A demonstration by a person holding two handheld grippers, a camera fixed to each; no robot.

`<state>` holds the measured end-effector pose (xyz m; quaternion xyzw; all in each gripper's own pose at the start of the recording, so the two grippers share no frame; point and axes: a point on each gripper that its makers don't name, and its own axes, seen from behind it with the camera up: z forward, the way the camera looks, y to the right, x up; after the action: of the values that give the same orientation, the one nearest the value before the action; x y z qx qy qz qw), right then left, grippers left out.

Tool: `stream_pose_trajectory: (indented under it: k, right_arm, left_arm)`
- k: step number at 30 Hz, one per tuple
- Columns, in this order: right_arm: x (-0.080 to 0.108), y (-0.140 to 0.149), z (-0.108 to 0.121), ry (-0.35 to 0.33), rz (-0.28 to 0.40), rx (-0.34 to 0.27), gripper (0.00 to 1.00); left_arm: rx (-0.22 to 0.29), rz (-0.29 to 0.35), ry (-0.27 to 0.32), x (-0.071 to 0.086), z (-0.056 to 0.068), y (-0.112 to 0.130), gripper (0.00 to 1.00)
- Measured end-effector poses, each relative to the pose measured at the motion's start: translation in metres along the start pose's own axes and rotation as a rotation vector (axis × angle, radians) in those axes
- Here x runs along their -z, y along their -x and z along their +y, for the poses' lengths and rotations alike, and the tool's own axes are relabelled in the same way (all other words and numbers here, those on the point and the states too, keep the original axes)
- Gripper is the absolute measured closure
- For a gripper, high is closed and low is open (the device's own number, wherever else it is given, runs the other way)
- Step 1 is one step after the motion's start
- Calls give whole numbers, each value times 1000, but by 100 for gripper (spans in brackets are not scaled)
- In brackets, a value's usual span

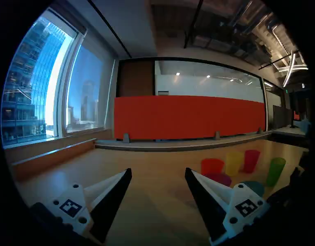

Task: Pour water

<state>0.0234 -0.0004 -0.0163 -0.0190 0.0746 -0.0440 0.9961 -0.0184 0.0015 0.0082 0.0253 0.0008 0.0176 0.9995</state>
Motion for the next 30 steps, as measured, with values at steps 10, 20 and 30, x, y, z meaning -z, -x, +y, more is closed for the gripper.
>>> stream_pose_trajectory:
  k: [10, 20, 30]
  right_arm:
    - [-2, 22, 3, 2, 2, -44, 1]
    - [-6, 41, 1, -2, -33, -55, 1]
    - [-8, 54, 1, -1, -58, -54, 1]
  left_arm:
    - [0, 0, 0, 0, -1, 0, 3]
    - [0, 0, 0, 0, 0, 0, 3]
    - [0, 0, 0, 0, 0, 0, 3]
